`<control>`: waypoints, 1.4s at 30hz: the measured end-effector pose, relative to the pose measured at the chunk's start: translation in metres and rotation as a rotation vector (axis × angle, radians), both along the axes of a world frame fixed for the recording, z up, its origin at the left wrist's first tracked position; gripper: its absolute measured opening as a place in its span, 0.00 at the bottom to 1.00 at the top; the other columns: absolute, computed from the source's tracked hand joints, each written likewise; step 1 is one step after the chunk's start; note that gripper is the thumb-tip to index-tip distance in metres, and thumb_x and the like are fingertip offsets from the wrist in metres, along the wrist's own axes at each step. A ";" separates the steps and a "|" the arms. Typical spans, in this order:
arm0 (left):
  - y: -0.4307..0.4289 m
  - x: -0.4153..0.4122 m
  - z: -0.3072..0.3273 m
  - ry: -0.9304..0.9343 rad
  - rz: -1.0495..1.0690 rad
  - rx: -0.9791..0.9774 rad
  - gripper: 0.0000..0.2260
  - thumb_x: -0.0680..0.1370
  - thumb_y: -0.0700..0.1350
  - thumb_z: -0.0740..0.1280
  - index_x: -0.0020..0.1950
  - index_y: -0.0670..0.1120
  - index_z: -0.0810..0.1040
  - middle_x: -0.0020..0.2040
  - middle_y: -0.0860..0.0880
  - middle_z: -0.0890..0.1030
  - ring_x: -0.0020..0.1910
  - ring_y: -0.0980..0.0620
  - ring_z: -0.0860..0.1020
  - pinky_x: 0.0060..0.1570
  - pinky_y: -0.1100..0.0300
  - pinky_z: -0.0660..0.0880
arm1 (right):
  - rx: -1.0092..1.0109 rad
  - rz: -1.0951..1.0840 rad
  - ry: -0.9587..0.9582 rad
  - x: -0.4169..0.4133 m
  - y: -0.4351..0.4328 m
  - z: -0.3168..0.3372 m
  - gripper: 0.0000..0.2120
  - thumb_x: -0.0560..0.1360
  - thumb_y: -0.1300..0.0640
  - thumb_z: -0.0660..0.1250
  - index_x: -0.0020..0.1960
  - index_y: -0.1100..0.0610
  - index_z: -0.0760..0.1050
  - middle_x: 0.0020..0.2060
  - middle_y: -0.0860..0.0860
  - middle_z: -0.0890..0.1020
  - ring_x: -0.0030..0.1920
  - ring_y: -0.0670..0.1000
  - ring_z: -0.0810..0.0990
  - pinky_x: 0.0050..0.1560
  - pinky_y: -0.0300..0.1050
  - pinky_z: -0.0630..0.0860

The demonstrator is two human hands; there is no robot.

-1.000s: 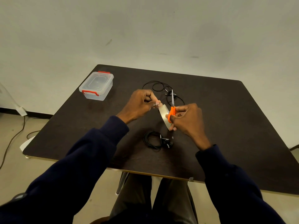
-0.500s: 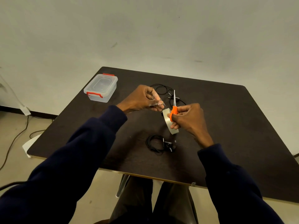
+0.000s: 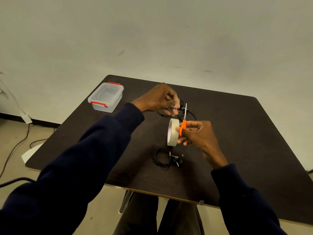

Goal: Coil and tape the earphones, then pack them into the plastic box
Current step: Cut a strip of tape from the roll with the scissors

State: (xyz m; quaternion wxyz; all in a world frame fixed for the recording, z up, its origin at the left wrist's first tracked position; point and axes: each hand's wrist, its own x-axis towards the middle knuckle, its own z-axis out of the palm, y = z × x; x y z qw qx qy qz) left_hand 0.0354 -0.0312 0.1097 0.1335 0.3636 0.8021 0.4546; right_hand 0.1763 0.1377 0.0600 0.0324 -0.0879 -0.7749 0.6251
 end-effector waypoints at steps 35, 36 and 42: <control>0.010 0.006 -0.001 0.014 -0.039 0.055 0.06 0.80 0.40 0.72 0.53 0.38 0.83 0.45 0.40 0.86 0.43 0.46 0.88 0.39 0.60 0.84 | 1.008 0.501 -0.048 -0.040 0.060 0.067 0.20 0.73 0.41 0.75 0.56 0.54 0.86 0.29 0.48 0.81 0.29 0.46 0.71 0.31 0.37 0.66; 0.011 0.006 -0.001 0.022 -0.036 0.054 0.06 0.80 0.40 0.72 0.53 0.38 0.83 0.45 0.41 0.86 0.43 0.46 0.88 0.39 0.60 0.84 | 1.021 0.509 -0.048 -0.040 0.059 0.069 0.18 0.73 0.42 0.75 0.56 0.54 0.86 0.28 0.47 0.79 0.29 0.46 0.71 0.31 0.36 0.64; 0.009 0.004 -0.005 0.059 -0.039 0.047 0.05 0.79 0.40 0.72 0.53 0.39 0.83 0.51 0.46 0.83 0.42 0.47 0.88 0.39 0.59 0.84 | 1.004 0.540 -0.006 -0.046 0.063 0.075 0.11 0.73 0.41 0.75 0.34 0.41 0.78 0.28 0.56 0.80 0.27 0.47 0.69 0.33 0.45 0.67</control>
